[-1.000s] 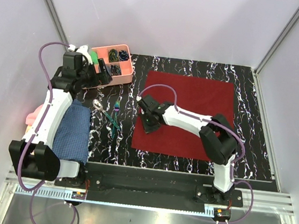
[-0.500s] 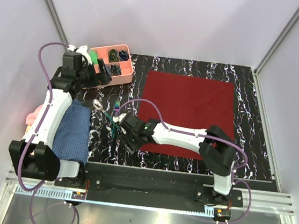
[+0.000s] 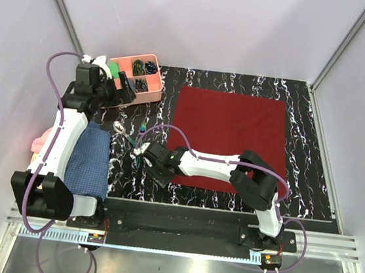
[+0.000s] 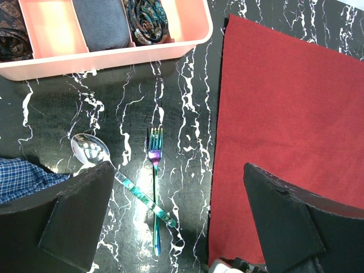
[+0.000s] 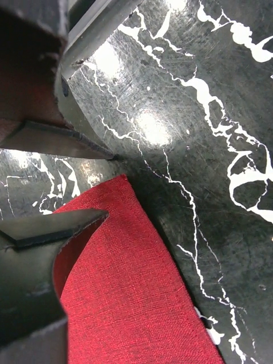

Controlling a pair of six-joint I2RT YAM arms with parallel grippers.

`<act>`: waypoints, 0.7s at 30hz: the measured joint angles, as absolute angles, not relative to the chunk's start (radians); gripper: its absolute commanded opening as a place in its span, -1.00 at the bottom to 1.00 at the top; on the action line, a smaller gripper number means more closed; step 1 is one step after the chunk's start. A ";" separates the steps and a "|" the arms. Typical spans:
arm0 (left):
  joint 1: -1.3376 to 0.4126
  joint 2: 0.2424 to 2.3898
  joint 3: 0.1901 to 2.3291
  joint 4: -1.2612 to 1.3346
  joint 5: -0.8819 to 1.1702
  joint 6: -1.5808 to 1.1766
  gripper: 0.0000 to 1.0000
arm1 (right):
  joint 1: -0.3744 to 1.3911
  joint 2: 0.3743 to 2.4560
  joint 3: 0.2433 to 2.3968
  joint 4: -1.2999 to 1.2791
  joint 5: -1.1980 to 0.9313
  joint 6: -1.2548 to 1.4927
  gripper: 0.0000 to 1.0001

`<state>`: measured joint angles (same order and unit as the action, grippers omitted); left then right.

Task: Fold the napkin, place the utensils inside, and roll it up
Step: Fold the napkin

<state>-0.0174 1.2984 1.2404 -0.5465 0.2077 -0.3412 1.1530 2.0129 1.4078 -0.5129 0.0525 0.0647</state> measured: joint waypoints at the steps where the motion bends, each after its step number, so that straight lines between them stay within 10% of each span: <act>1: -0.017 1.298 1.240 -0.545 0.210 -0.342 0.97 | 1.154 2.016 1.410 -0.513 0.053 0.059 -0.08; 10: -0.010 1.299 1.240 -0.543 0.230 -0.348 0.97 | 1.155 2.047 1.445 -0.512 0.051 0.032 -0.29; 21: -0.007 1.299 1.236 -0.535 0.239 -0.349 0.97 | 1.156 2.058 1.455 -0.495 0.063 0.024 -1.00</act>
<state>-0.0071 1.2987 1.2362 -0.5350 0.2394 -0.3489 1.1561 2.0583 1.4548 -0.4946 0.0631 0.0238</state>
